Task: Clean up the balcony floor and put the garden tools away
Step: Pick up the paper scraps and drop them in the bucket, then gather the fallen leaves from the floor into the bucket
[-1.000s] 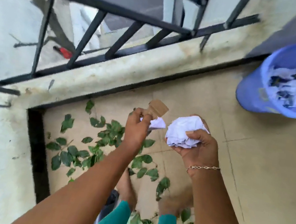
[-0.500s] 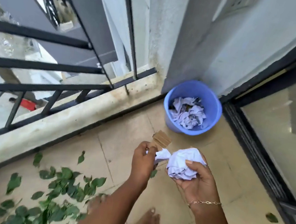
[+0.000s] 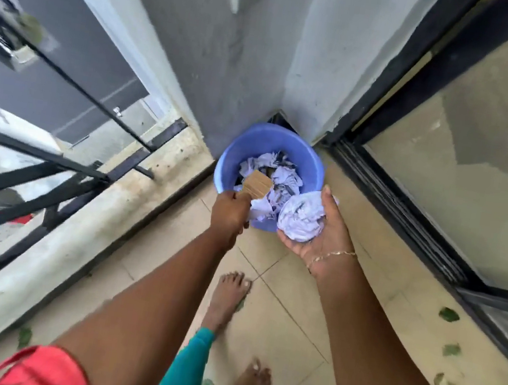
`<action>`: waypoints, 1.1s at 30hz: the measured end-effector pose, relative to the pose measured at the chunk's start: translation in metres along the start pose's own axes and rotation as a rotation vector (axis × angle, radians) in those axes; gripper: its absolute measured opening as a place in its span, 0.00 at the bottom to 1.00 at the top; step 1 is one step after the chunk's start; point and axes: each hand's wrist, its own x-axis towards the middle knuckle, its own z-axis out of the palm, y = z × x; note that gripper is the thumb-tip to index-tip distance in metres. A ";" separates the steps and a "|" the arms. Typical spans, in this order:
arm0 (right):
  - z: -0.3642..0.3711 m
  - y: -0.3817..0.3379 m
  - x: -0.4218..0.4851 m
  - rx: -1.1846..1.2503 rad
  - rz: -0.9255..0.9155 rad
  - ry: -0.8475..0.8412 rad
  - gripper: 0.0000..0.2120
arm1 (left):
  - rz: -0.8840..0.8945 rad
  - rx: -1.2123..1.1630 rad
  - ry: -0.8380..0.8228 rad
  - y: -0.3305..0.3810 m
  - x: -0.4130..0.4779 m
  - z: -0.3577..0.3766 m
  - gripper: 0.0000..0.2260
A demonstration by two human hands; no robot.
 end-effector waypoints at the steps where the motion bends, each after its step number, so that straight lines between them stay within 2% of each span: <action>1: 0.005 -0.004 0.012 -0.001 -0.004 0.005 0.19 | -0.019 0.031 -0.022 0.009 0.007 0.000 0.11; 2: 0.011 -0.009 0.020 -0.012 -0.003 0.002 0.21 | -0.033 0.024 -0.075 0.017 0.014 0.000 0.11; 4: 0.018 -0.015 0.036 -0.045 -0.010 0.045 0.24 | -0.124 -0.037 -0.198 0.034 0.024 0.002 0.27; 5: 0.019 -0.018 0.043 -0.046 -0.008 0.073 0.25 | -0.160 -0.088 -0.239 0.043 0.026 0.003 0.30; 7: 0.019 -0.020 0.053 -0.042 0.012 0.136 0.28 | -0.136 -0.153 -0.262 0.052 0.030 0.005 0.21; 8: 0.017 -0.020 0.057 -0.064 0.004 0.165 0.27 | -0.107 -0.117 -0.243 0.051 0.034 0.005 0.22; 11: 0.002 -0.015 0.058 -0.254 -0.184 0.353 0.23 | 0.238 0.386 -0.188 0.035 0.040 -0.002 0.26; 13: -0.013 -0.006 0.043 -0.486 -0.320 0.510 0.24 | 0.431 0.724 -0.244 0.017 0.037 -0.006 0.35; 14: -0.019 0.001 0.033 -0.593 -0.368 0.570 0.24 | 0.498 0.809 -0.284 0.010 0.035 -0.007 0.41; 18: -0.049 0.040 -0.011 -0.877 -0.466 0.708 0.21 | 0.603 0.886 -0.311 -0.008 0.008 -0.006 0.47; 21: -0.068 0.076 -0.034 -1.006 -0.488 0.785 0.20 | 0.597 0.955 -0.363 -0.022 -0.014 -0.004 0.49; 28: -0.103 0.159 -0.119 -0.996 -0.551 0.927 0.19 | 0.672 1.212 -0.469 -0.053 -0.093 -0.015 0.42; 33: -0.130 0.219 -0.231 -0.821 -0.431 1.125 0.20 | 0.813 1.389 -0.592 -0.074 -0.185 -0.031 0.49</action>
